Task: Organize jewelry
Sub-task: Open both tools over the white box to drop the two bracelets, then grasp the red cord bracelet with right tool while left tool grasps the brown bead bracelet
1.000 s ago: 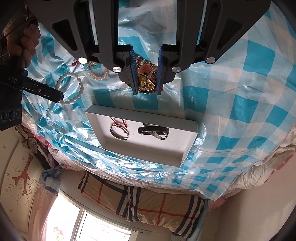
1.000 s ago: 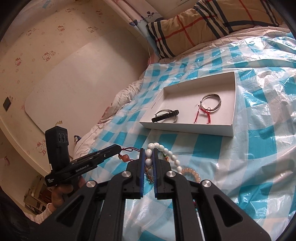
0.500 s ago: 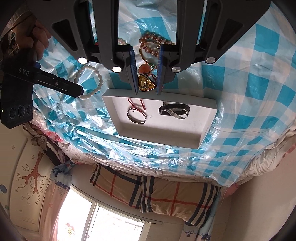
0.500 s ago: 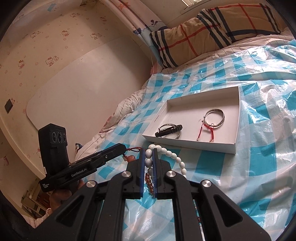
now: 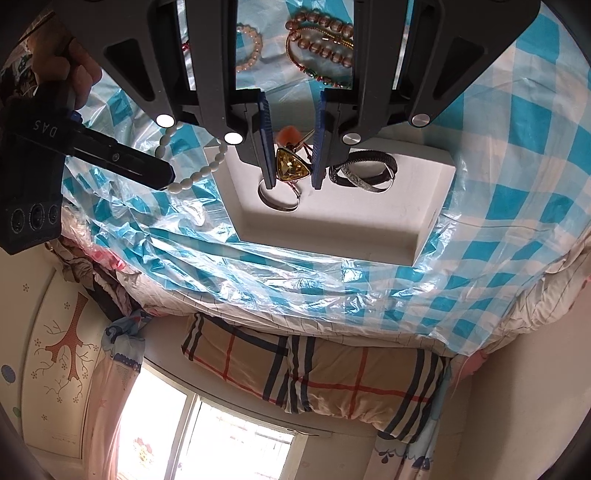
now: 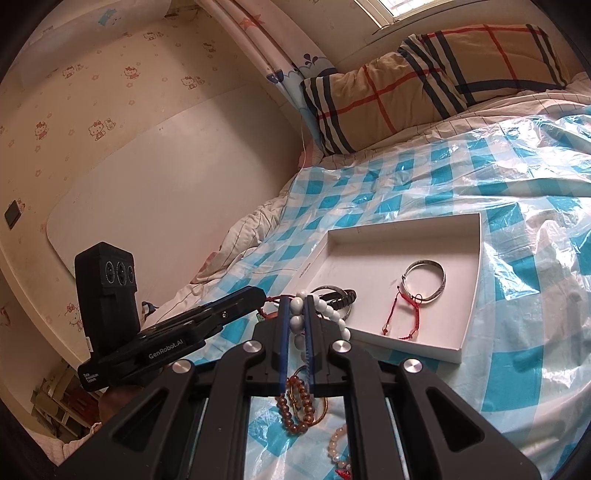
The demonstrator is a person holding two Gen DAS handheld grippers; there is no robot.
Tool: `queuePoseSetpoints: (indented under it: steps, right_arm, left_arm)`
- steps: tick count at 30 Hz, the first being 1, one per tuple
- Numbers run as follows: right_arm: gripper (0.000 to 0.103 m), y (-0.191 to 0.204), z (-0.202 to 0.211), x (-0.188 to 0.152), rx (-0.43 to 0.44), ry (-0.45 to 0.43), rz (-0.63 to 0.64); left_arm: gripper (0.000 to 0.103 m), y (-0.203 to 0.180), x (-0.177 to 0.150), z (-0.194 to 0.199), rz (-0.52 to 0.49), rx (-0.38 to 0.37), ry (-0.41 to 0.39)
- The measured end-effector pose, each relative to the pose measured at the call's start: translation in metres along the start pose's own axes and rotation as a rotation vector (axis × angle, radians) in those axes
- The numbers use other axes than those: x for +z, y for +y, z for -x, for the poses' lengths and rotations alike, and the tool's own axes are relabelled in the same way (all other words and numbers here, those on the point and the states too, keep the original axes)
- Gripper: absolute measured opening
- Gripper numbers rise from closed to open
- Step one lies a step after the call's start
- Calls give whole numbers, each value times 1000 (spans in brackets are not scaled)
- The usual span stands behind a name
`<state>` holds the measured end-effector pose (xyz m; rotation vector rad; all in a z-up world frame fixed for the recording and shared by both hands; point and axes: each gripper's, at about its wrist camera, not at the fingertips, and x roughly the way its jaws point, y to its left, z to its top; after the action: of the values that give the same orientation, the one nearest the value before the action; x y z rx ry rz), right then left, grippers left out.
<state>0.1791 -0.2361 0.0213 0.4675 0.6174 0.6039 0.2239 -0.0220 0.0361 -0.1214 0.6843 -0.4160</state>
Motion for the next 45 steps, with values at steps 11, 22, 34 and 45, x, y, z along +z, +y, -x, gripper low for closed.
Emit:
queuePoseSetpoints:
  steps: [11,22,34,45]
  right_arm:
    - [12,-19,-35,41,-88,-29,51]
    - [24,-25,-17,27,-108,-14,20]
    - [25,-16,9,-9,-99,31,-18]
    - [31,-6,25,-34,-118,75,-38]
  left_arm:
    - [19,1,36,-53,11,40,23]
    - [19,0,23,-45,10,64,46]
    - [27,-16,-9,-26,-69,113,80]
    - [59,-21,-29,-2,-104,151,98]
